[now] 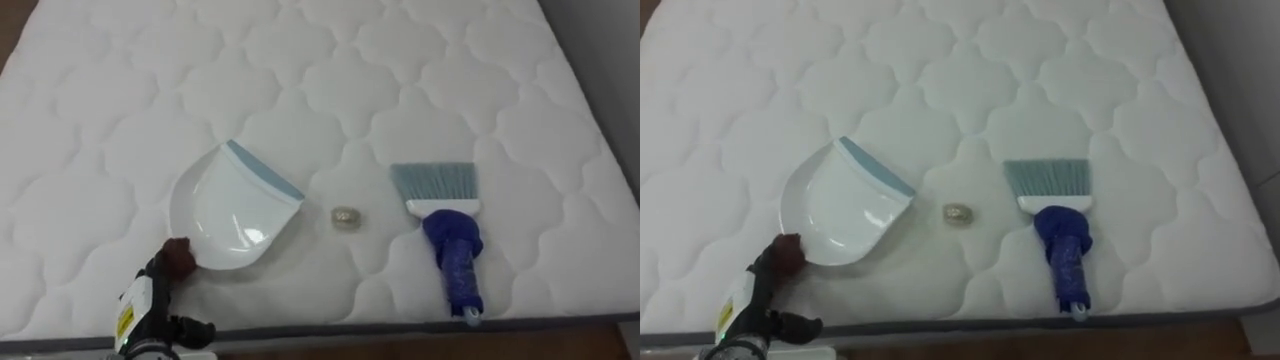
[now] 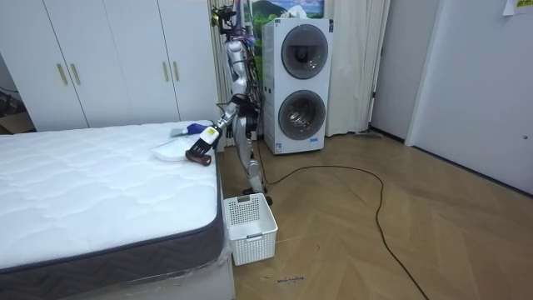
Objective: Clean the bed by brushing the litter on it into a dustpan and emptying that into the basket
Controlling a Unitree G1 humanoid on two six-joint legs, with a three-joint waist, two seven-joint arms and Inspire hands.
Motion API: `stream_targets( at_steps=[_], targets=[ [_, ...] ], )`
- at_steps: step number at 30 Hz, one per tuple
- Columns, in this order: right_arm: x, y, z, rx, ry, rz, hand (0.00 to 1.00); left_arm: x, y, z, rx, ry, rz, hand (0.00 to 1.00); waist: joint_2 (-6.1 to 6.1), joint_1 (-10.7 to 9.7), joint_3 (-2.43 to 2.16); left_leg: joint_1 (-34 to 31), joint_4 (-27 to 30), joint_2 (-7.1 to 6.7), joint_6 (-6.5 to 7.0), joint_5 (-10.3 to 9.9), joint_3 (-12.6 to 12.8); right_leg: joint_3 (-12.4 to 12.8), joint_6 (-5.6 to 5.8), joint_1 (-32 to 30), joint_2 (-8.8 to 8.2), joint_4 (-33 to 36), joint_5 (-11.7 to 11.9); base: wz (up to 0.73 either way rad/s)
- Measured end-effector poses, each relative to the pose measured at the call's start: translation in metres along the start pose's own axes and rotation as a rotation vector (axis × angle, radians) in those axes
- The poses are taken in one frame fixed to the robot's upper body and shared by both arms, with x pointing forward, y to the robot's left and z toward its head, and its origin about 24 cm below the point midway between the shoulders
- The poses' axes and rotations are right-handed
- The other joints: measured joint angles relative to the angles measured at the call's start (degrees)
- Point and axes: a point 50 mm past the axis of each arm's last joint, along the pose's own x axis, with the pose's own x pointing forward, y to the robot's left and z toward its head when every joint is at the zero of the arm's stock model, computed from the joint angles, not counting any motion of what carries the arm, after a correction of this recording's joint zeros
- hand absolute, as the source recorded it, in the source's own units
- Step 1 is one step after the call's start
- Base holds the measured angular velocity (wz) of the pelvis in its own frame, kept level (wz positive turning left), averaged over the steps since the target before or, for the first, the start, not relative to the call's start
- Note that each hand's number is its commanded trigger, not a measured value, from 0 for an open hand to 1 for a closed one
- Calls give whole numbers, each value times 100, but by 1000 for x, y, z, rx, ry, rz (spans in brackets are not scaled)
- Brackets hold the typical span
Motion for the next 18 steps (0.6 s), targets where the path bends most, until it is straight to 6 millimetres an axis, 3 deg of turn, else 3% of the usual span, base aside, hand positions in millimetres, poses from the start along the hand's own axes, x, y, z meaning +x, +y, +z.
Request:
stream_targets(
  at_steps=[5,8,11,18],
  targets=[
    [2,-9,12,12,-22,-47,0,10,6,17,8,-52,54,0,139,-30,10,-274,84,17,2,2,9,-41,-1,-394,-31,317,-3,-6],
    [3,-11,20,32,-46,-73,0,17,9,26,4,-70,86,0,197,-43,51,-447,173,32,10,7,-5,-79,-1,-695,-61,679,-7,0],
    [3,-10,26,53,-71,-91,0,20,11,30,-1,-82,110,0,229,-78,87,-572,278,26,10,6,-3,-87,-1,-833,-91,801,-7,0],
    [3,-11,28,63,-80,-111,0,22,16,34,-8,-96,155,0,229,-109,99,-958,527,5,11,6,-2,-168,-1,-1113,-153,886,-8,4]
  ],
)
